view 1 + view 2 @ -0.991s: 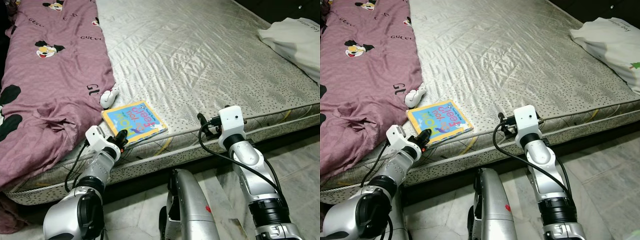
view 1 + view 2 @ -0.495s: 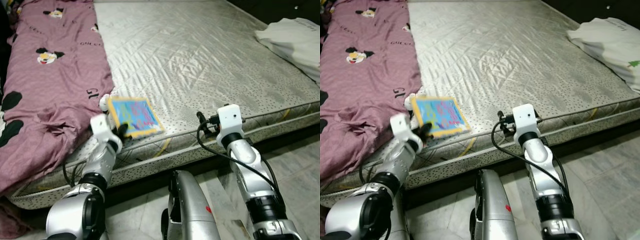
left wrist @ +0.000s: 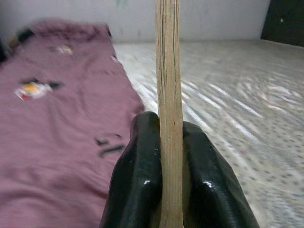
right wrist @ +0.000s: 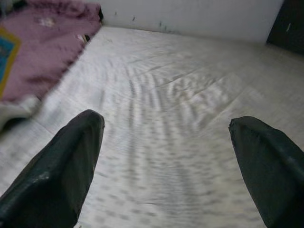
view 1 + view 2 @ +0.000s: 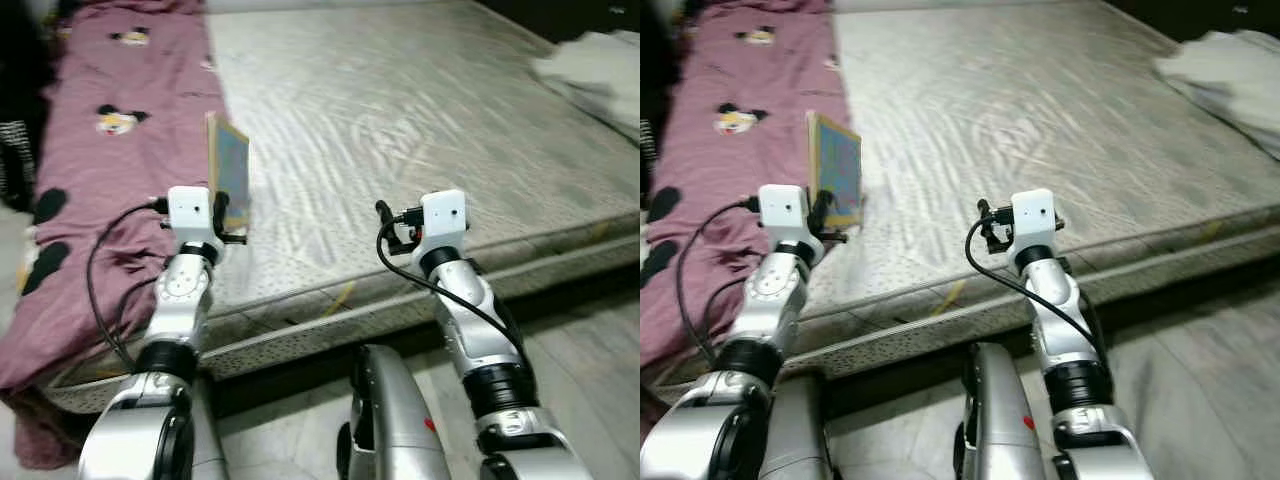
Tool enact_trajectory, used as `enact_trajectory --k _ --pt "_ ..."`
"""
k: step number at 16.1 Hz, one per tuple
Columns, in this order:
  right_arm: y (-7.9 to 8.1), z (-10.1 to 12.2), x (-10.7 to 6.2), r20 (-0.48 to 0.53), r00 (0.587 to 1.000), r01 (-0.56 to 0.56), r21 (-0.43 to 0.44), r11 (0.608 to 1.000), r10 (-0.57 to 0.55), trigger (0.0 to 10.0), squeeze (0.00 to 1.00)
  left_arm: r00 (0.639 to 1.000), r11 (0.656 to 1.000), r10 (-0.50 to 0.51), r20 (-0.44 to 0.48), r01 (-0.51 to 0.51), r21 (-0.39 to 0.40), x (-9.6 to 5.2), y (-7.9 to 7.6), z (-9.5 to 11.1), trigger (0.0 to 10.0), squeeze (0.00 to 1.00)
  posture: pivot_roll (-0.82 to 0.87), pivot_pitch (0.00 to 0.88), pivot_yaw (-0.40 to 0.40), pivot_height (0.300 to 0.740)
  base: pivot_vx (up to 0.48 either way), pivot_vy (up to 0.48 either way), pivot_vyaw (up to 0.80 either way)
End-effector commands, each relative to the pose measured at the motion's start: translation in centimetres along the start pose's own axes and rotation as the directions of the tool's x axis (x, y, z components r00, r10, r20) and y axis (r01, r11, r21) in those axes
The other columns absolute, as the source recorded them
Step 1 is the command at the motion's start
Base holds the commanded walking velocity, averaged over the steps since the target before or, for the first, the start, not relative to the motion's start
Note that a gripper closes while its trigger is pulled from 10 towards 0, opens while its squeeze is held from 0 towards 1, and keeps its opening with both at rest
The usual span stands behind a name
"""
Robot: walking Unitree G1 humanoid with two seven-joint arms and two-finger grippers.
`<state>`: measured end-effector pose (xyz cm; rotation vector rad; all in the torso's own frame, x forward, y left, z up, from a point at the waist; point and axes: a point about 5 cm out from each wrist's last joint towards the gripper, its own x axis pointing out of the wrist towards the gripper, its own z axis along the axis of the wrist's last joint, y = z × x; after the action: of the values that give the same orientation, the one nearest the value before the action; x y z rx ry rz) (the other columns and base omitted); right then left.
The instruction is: Clean up the room
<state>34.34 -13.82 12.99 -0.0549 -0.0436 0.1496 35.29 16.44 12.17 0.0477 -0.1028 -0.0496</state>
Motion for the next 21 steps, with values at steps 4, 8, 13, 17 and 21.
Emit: enact_trajectory --k 4,8,13,17,21 --pt "0.3 -0.7 0.3 -0.033 0.999 0.025 0.187 0.982 -0.019 10.0 0.00 0.991 0.986 -0.067 0.118 0.048 0.159 -1.3 -0.5 2.8 0.0 0.00 0.08 0.000 0.019 0.495 0.000 0.000 0.00" --pt "1.0 1.1 0.5 0.070 0.998 -0.019 0.241 0.970 0.003 10.0 0.00 0.990 0.988 0.052 0.133 -0.070 0.140 -2.6 -0.3 2.8 10.0 0.00 0.08 0.000 0.024 0.500 0.000 0.000 0.00" --pt "1.9 1.9 -0.1 0.120 0.992 -0.073 0.281 0.957 0.040 10.0 0.00 0.993 0.995 0.055 0.102 -0.063 0.076 -4.6 -0.5 2.3 10.0 0.00 0.09 0.000 -0.008 0.562 0.000 0.000 0.00" --pt "1.9 2.3 -0.2 0.121 0.992 -0.078 0.290 0.954 0.045 10.0 0.00 0.996 0.998 0.047 0.075 -0.049 0.034 -5.0 -0.9 2.2 10.0 0.00 0.09 0.000 -0.004 0.600 0.000 0.000 0.00" --pt "2.0 1.7 -0.8 0.097 0.995 -0.054 0.310 0.949 0.025 10.0 0.00 0.998 1.000 0.014 0.064 -0.014 0.001 -5.0 -1.0 2.1 10.0 0.00 0.08 0.000 -0.004 0.644 0.000 0.000 0.00"
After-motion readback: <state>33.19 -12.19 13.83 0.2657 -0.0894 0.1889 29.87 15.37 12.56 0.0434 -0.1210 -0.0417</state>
